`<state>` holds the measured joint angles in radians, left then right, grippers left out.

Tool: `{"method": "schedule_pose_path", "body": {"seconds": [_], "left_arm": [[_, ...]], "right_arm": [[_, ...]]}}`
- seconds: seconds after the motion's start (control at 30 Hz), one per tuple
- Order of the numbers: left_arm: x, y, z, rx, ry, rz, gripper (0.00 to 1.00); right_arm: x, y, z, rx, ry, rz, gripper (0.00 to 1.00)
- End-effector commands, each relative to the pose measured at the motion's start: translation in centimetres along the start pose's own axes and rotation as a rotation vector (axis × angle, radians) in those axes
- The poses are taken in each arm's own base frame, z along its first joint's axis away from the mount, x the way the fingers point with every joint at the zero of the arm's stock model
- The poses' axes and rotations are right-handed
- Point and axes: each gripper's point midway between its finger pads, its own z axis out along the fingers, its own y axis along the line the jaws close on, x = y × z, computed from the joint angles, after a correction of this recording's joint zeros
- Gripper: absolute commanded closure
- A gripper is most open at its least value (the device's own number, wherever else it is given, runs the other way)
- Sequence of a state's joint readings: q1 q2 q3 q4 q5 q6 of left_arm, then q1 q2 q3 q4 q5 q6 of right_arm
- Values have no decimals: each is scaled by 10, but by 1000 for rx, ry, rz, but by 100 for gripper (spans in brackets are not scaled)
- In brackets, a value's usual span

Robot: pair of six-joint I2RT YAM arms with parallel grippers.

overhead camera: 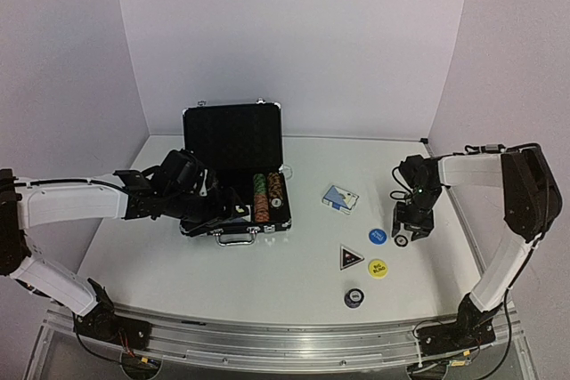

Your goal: Pack up texas hold em set

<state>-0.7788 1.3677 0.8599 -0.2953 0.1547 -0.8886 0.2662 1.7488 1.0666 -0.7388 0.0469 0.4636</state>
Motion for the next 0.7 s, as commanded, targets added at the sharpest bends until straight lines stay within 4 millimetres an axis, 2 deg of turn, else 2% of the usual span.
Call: {"method": "schedule_pose_path", "body": {"seconds": [0.0,0.2,0.67], "left_arm": [[-6,-6,-7,34,-32,6,0],[-5,-6,-5,36,-26,7,0],[2,-4,-7,55,-12,-8,0]], "right_arm": [[10,-4,9,27,51,-26,44],[11,2,20,86,51,-51,47],[8,-1,40,133,50,-49,52]]}}
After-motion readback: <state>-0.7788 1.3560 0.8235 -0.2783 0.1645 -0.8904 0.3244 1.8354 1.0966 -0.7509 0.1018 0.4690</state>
